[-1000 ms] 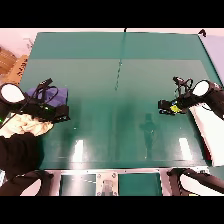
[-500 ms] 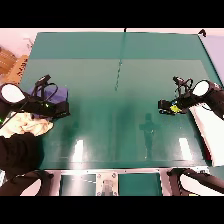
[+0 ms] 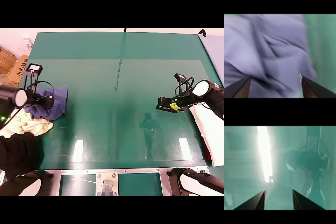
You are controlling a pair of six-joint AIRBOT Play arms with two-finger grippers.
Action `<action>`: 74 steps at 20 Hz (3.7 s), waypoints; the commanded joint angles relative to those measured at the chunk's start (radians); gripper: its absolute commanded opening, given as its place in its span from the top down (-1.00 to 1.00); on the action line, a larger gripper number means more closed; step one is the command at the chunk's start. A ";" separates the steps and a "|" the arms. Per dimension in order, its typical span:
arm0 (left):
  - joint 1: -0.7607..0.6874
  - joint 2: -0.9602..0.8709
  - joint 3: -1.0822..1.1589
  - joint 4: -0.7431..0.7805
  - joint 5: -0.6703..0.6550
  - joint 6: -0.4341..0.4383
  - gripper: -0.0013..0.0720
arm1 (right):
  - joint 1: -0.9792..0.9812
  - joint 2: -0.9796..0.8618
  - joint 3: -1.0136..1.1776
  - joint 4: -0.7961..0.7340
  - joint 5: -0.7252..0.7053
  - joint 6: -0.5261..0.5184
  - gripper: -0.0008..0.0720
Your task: Fold the shirts.
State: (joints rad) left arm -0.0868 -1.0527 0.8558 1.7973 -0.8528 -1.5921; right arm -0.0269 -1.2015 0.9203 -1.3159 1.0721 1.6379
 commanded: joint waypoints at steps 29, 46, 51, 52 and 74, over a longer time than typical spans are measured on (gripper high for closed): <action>-0.496 -0.328 0.492 -0.557 -0.122 0.019 -1.00 | 0.000 0.171 0.040 0.000 0.116 0.004 0.86; -0.161 -0.329 0.403 -0.552 -0.517 -0.057 -0.97 | -0.010 -0.100 0.036 0.134 0.055 -0.049 -0.36; -0.168 -0.330 0.135 -0.855 -0.225 0.042 -0.97 | 0.042 -0.266 0.036 0.518 0.036 -0.335 -0.36; -0.168 -0.335 0.084 -0.946 -0.153 0.082 -0.97 | 0.064 -0.287 0.036 0.589 0.040 -0.379 -0.36; -0.166 -0.193 0.357 -1.305 -0.148 0.569 0.88 | 0.037 -0.171 0.261 0.751 0.290 -0.490 0.93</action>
State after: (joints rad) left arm -0.2531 -1.3289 1.0645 0.4538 -0.9852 -1.0294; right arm 0.0605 -1.4734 1.1007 -0.5678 1.3067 1.1423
